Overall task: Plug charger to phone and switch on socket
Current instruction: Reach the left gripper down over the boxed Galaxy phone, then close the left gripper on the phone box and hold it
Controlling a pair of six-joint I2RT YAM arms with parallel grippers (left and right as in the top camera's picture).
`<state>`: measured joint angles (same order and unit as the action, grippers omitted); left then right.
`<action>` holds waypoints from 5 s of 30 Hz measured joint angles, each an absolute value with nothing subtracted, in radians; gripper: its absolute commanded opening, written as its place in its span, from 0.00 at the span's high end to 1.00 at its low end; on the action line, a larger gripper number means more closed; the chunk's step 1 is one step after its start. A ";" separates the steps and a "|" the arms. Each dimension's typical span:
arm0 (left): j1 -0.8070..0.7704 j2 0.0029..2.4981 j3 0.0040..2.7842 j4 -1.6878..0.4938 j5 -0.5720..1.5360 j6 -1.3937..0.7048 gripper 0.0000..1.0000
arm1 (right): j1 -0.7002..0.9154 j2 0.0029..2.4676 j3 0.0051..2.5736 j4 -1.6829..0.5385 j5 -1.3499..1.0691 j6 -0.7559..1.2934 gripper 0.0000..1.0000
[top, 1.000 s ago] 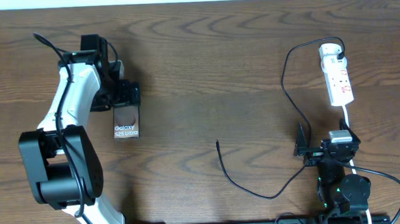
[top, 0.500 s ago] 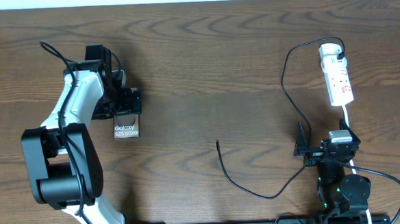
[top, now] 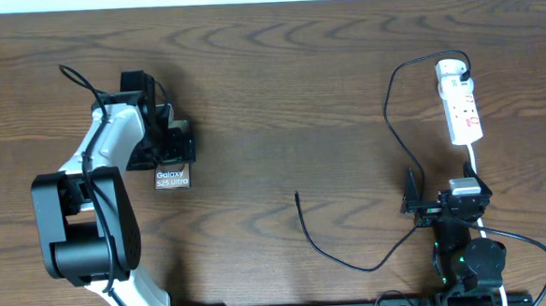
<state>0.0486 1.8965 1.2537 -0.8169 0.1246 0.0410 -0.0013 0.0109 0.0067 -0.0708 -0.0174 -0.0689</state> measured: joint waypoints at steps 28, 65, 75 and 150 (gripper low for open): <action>0.032 1.897 1.252 -0.792 0.125 0.041 0.02 | -0.001 0.011 0.007 -0.071 -0.017 -0.069 0.01; 0.032 1.897 1.202 -0.744 0.072 0.041 0.02 | -0.001 0.011 0.007 -0.071 -0.017 -0.069 0.01; 0.032 1.897 1.202 -0.735 0.072 0.041 0.02 | -0.001 0.011 0.007 -0.071 -0.017 -0.069 0.01; 0.031 1.930 1.202 -0.687 0.078 0.153 0.22 | -0.001 0.011 0.007 -0.071 -0.017 -0.069 0.01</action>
